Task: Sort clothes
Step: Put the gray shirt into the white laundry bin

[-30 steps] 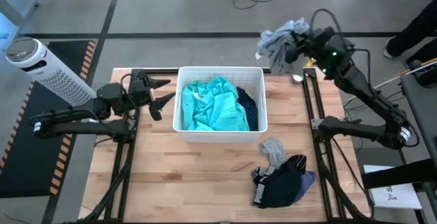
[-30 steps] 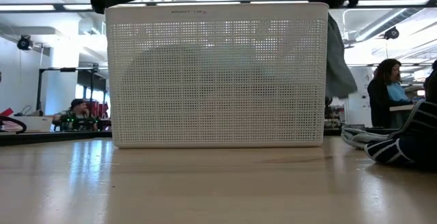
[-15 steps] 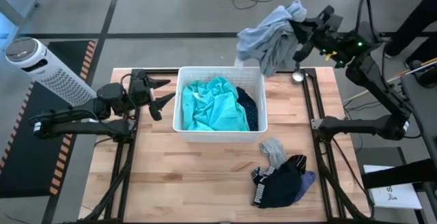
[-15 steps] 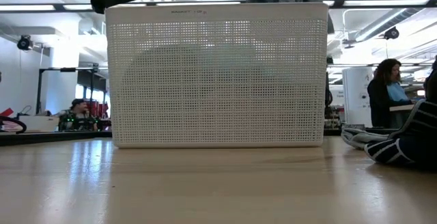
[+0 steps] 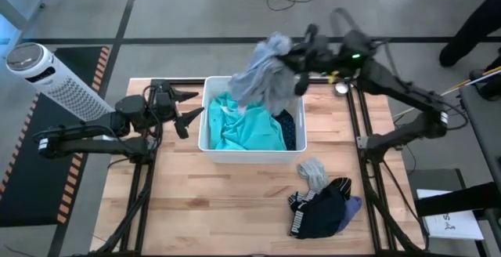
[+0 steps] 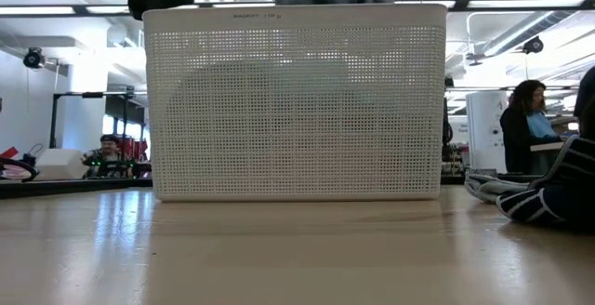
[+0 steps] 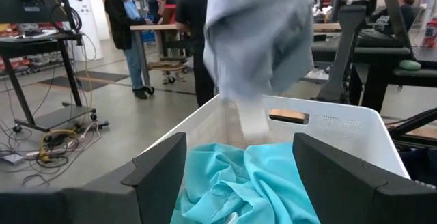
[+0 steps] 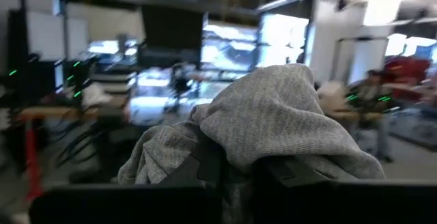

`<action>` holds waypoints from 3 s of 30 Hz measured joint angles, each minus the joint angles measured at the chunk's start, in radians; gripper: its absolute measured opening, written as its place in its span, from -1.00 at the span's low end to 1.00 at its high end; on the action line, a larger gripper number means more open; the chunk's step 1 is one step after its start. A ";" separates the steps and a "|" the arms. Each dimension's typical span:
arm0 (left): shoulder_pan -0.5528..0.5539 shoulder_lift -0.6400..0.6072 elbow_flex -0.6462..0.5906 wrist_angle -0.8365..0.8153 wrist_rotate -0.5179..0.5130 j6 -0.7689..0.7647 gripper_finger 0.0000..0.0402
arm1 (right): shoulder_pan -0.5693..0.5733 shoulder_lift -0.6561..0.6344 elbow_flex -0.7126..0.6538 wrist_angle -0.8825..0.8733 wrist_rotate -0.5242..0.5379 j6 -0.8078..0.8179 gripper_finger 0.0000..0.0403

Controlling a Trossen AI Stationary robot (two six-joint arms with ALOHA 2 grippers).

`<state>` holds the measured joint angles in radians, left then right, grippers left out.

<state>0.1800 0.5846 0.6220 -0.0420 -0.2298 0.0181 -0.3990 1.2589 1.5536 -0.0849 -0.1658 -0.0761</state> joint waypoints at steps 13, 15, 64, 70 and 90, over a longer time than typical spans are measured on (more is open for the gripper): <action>0.000 -0.001 0.000 0.014 0.000 0.018 0.29 | 0.088 0.294 0.038 -0.182 0.001 -0.028 -0.90; 0.000 -0.001 0.000 0.014 0.000 0.018 0.29 | 0.088 0.333 0.038 -0.223 0.001 -0.025 -0.90; 0.000 -0.003 0.000 0.010 0.003 0.017 0.29 | 0.083 0.500 0.238 -0.713 -0.059 -0.228 -0.58; 0.000 -0.003 0.000 0.012 0.003 0.009 0.29 | 0.086 0.629 0.222 -0.680 -0.078 -0.206 -0.94; 0.000 -0.004 0.000 0.007 0.003 0.007 0.29 | 0.122 0.896 0.227 -0.650 -0.085 -0.121 -1.00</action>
<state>0.1802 0.5808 0.6216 -0.0349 -0.2267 0.0250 -0.2768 2.1551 1.7802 -0.7351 -0.2504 -0.1975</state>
